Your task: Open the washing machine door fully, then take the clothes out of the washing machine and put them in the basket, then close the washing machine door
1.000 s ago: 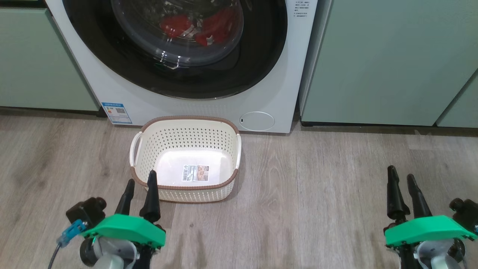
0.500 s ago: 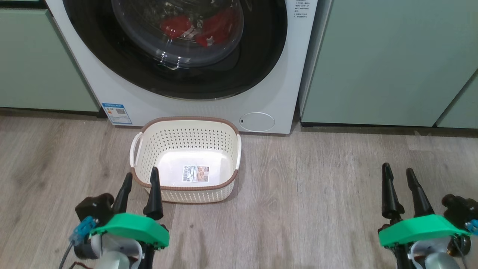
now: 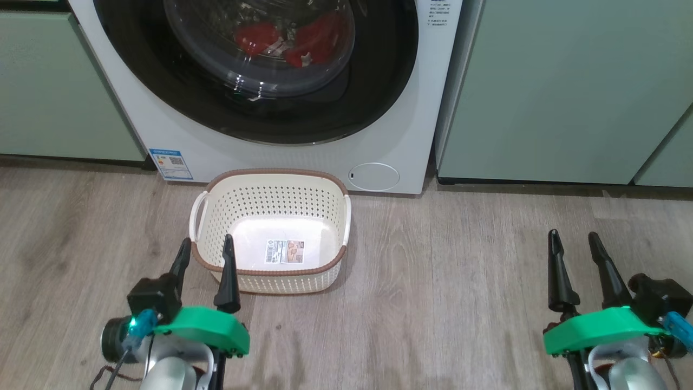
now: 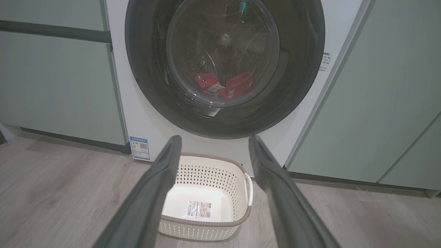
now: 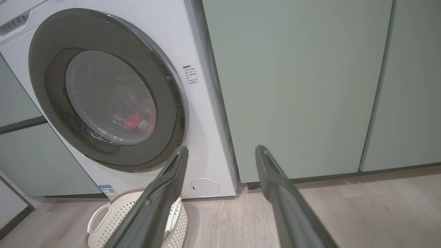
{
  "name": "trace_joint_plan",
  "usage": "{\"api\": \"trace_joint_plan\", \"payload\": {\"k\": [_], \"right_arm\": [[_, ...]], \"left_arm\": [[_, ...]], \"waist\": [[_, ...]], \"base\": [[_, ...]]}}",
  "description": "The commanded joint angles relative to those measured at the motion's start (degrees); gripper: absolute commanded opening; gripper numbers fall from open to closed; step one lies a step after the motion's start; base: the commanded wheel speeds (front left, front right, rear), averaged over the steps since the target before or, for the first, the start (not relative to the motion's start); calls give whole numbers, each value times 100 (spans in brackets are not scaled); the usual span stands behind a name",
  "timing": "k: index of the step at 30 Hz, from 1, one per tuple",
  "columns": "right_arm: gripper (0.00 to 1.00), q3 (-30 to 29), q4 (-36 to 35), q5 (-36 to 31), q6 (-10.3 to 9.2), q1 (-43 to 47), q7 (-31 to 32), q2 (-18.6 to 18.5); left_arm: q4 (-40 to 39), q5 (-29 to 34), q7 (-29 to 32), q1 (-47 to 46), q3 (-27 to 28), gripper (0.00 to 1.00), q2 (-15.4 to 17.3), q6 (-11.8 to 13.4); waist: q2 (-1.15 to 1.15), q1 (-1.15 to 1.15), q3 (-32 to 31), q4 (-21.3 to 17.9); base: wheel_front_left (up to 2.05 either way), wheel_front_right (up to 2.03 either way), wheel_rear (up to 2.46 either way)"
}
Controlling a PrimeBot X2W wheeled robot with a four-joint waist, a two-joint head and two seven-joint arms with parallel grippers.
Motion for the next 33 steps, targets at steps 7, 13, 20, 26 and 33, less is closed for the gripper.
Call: {"api": "trace_joint_plan", "payload": {"k": [7,13,20,26,33], "right_arm": [[100,156,-147,-603,-4,-277,-214,-88],[100,160,-93,-831,-4,-317,-315,-92],[100,178,-26,-840,-4,-326,-403,-96],[100,149,56,-645,-4,-313,-403,-96],[100,160,126,-564,-4,-295,-403,-96]], "left_arm": [[-148,597,-200,-358,148,100,59,79],[-114,951,-301,-399,187,100,43,101],[-11,1194,-389,-439,280,100,22,111],[98,1142,-389,-451,343,100,10,65],[238,1044,-389,-473,392,100,4,17]], "waist": [[0,0,-4,-4],[0,0,-5,-7],[0,0,-9,-10],[0,0,-8,-25],[0,0,3,-39]], "base": [[0,0,0],[0,0,0],[0,0,0],[0,0,0],[0,0,0]]}}
